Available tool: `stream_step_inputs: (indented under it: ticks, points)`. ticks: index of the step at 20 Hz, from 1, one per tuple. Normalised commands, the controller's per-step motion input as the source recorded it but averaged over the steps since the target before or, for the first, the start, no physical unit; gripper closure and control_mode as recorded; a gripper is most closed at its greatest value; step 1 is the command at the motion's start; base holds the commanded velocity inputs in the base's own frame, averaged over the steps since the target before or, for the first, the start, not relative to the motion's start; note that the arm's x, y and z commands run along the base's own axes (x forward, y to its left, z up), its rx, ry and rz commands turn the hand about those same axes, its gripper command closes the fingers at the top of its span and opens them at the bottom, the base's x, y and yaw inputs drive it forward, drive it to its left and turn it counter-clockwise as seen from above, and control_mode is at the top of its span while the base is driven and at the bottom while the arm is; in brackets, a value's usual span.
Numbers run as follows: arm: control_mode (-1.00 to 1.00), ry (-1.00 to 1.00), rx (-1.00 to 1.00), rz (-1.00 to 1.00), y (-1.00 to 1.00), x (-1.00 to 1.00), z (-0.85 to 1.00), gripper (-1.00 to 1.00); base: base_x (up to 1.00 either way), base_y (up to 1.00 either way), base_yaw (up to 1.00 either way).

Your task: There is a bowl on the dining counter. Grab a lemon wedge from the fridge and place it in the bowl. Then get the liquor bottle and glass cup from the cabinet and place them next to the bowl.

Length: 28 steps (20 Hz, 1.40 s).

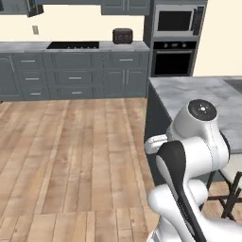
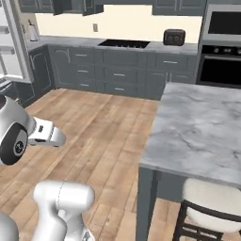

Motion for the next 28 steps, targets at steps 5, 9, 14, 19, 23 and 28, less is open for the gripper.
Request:
stream_step_inputs:
  ticks: [5, 9, 14, 19, 23, 28]
  points:
    - [1.00, 0.00, 0.00, 0.00, 0.00, 0.00, 0.00, -1.00, 0.81, 0.94, -0.22]
    - [1.00, 0.00, 0.00, 0.00, 0.00, 0.00, 0.00, -1.00, 1.00, 0.67, -0.33]
    - [1.00, 0.00, 0.00, 0.00, 0.00, 0.00, 0.00, -1.00, 1.00, 0.63, -0.33]
    - [1.00, 0.00, 0.00, 0.00, 0.00, 0.00, 0.00, -1.00, 1.00, 0.68, -0.18]
    - [1.00, 0.00, 0.00, 0.00, 0.00, 0.00, 0.00, -1.00, 1.00, 0.56, -0.04]
    - [1.00, 0.00, 0.00, 0.00, 0.00, 0.00, 0.00, -1.00, 1.00, 0.43, 0.00]
